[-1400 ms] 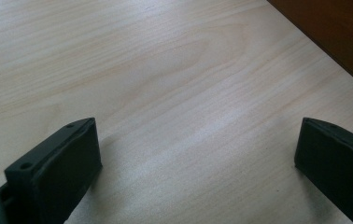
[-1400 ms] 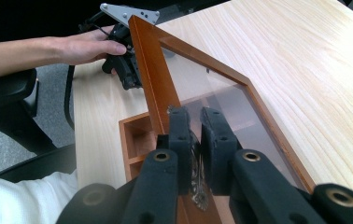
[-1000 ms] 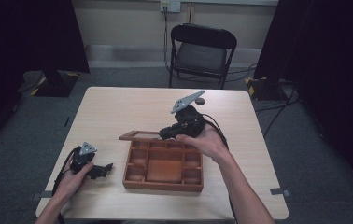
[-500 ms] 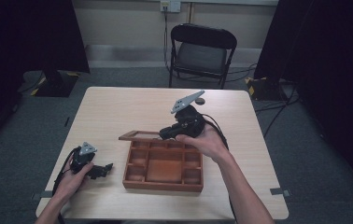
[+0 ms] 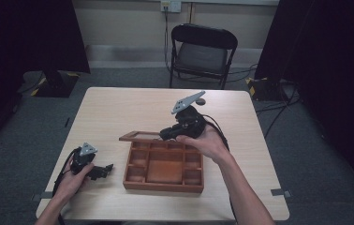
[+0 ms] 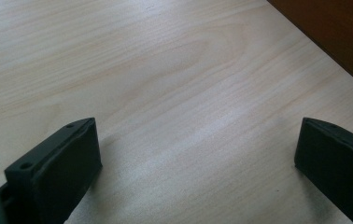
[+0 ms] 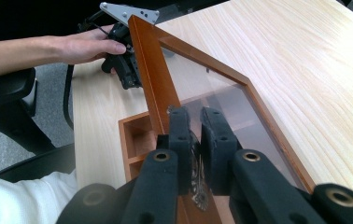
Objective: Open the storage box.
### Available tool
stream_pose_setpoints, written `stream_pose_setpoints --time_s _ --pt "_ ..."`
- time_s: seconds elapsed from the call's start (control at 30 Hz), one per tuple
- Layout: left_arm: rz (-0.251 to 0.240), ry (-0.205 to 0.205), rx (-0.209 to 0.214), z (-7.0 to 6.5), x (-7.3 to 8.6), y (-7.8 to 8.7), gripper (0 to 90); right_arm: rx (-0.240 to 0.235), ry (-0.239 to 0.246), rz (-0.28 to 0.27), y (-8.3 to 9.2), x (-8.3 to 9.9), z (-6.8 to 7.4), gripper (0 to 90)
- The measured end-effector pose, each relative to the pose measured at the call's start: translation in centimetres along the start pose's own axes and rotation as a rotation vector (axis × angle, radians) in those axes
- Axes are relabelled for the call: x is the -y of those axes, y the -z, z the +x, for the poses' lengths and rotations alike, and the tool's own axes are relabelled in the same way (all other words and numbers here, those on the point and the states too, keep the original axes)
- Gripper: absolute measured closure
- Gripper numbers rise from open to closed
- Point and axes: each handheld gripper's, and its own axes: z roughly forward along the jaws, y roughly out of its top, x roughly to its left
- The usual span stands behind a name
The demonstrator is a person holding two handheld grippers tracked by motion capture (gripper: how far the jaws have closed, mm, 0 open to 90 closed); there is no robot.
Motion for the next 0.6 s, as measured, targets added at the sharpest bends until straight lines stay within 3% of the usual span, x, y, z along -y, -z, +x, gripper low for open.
stream_pose_setpoints --time_s 0.6 --pt "0.0 0.0 0.0 0.0 0.0 0.0 0.0 0.007 -0.002 0.006 0.0 -0.08 0.16 83.4"
